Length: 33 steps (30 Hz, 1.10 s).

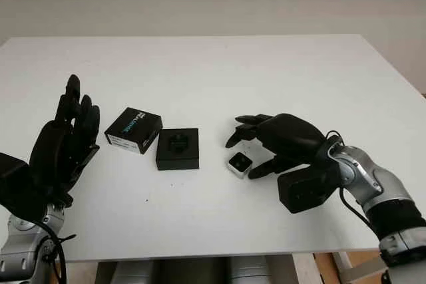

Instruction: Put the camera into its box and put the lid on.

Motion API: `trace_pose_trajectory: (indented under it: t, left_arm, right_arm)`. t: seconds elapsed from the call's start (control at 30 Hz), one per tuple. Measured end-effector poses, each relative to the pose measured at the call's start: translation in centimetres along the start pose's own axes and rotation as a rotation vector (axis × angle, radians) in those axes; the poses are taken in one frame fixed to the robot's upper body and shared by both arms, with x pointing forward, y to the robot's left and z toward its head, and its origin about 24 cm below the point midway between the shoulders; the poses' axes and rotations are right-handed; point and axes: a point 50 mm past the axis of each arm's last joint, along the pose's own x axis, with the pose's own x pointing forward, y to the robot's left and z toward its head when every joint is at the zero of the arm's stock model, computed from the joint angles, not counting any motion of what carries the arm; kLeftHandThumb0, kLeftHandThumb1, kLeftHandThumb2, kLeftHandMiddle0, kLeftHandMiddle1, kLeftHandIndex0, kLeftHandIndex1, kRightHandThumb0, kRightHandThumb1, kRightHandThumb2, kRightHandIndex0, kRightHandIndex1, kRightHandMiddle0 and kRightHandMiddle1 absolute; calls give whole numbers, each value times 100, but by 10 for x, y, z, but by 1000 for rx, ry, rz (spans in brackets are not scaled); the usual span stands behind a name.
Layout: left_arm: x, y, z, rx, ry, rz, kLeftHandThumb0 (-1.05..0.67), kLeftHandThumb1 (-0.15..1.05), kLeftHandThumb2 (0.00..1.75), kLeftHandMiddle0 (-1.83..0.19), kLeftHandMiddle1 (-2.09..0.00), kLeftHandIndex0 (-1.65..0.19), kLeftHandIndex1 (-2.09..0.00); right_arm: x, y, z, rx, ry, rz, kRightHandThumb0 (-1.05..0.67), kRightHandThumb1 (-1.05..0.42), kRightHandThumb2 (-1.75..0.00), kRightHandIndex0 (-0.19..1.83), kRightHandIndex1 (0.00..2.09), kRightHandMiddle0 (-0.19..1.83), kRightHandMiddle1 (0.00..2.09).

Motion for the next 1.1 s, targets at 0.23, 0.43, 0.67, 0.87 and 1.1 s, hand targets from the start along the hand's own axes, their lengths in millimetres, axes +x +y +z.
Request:
trace_pose_trajectory:
  t: [0.23,0.43,0.67,0.87,1.1]
  left_arm:
    - [0,0,0,3,1,1,-63,105,55,19,0,19,-1]
    - [0,0,0,6,1,6,-62,105,55,19,-1,19,-1]
    - [0,0,0,1,3,2,-62,105,54,19,0,19,0]
    - [0,0,0,3,-1,2,-60,105,56,19,0,19,0]
    - [0,0,-1,1,11,8,-62,105,54,19,-1,19,-1]
  right_arm:
    - [1,3,0,10,4,5,-53,-89,-5,25,8,32,86]
    - [2,5,-2,9,23,21,-52,-90,-5,25,8,31,89]
    - [2,5,-2,9,24,25,-50,-94,-6,26,7,32,111]
    - [3,5,-1,-7,23,19,-46,-100,-6,30,7,34,145]
    - [2,6,-1,-8,11,11,-46,-100,-6,32,7,34,150]
